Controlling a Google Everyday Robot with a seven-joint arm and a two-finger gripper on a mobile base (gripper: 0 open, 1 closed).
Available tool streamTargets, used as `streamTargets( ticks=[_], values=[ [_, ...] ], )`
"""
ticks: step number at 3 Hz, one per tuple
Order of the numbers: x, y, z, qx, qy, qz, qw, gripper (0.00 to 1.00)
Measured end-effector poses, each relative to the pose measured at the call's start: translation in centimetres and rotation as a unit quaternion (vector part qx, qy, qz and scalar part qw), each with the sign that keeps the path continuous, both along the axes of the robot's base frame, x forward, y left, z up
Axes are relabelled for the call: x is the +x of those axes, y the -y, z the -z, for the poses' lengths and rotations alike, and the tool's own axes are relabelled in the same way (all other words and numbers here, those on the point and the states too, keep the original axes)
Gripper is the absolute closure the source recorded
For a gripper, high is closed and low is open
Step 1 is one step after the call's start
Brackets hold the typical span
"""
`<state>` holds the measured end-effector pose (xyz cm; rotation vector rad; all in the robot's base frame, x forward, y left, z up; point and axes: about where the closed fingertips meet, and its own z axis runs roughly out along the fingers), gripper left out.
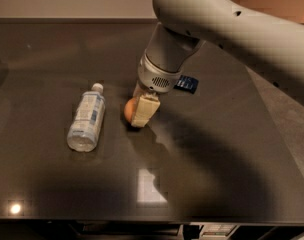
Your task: Move orange near blue plastic bottle
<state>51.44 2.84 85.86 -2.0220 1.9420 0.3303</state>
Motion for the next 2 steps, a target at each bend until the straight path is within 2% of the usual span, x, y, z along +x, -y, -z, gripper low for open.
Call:
streamTargets(
  ticks=[1,2],
  values=[
    [-0.14,0.02,-0.02,-0.003,-0.001,-0.001,1.0000,1.00],
    [-0.46,-0.93,-0.12,-0.009,-0.005,-0.012,0.9999,1.00]
  ],
)
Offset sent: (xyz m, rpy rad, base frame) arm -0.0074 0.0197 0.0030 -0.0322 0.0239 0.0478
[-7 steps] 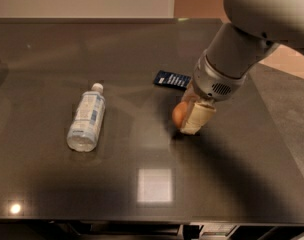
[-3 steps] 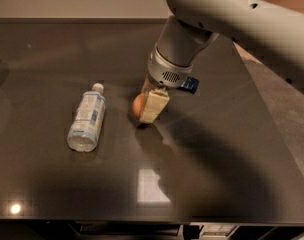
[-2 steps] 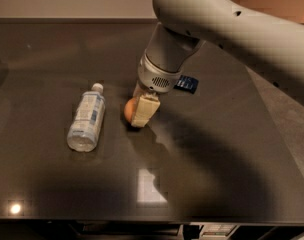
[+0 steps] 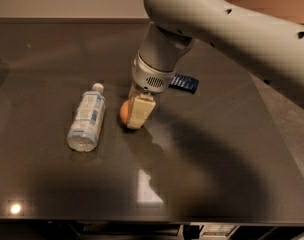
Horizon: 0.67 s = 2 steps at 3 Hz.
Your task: Move orange near blue plastic bottle
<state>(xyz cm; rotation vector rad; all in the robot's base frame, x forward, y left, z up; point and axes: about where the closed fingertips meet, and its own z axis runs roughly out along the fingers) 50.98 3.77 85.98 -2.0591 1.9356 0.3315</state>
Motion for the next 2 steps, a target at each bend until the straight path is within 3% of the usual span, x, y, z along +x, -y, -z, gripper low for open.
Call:
streamTargets(
  ticks=[1,2],
  values=[
    [0.1,-1.3,0.5,-0.003,-0.006,-0.012,0.9999,1.00],
    [0.2,-2.4,1.3,-0.010,-0.003,-0.019,0.9998,0.84]
  ],
)
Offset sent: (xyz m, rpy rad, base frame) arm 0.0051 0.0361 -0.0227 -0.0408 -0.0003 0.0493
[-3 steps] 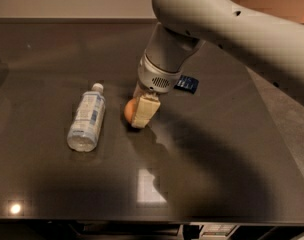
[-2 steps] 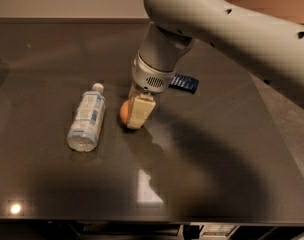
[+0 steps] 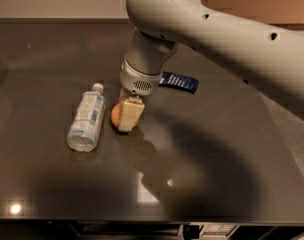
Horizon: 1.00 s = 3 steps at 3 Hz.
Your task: Move orange near blue plastic bottle
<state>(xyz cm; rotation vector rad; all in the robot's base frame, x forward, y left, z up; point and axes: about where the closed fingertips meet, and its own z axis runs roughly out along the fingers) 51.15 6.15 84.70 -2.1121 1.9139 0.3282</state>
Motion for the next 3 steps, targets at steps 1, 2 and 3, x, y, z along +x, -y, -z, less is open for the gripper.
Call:
streamTargets(
  ticks=[1,2,3],
  values=[
    [0.14,-0.52,0.37,-0.005,0.005,-0.003,1.0000,0.60],
    [0.07,-0.58,0.36,-0.005,0.006,-0.004,1.0000,0.37],
    [0.00,-0.65,0.36,-0.005,0.006,-0.005,1.0000,0.13]
  ],
)
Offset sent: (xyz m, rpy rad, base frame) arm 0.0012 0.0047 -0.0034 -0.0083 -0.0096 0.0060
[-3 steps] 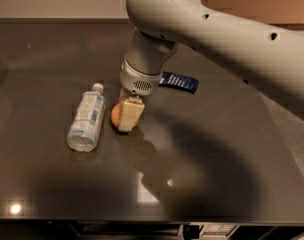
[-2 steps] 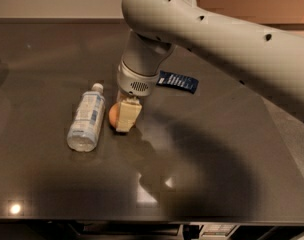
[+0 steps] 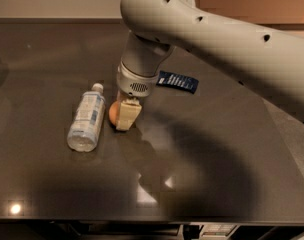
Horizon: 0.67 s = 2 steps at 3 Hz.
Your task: Move orange near blue plastic bottle
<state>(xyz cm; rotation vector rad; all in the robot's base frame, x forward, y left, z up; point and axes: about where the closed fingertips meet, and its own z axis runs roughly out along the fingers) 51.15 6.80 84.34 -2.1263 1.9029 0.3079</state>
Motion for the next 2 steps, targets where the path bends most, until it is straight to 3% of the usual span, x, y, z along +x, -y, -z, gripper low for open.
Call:
streamTargets(
  ticks=[1,2],
  values=[
    [-0.07,-0.06,0.00,0.000,0.000,-0.001,1.0000,0.00],
    [-0.07,-0.06,0.00,0.000,0.000,-0.001,1.0000,0.00]
  ],
)
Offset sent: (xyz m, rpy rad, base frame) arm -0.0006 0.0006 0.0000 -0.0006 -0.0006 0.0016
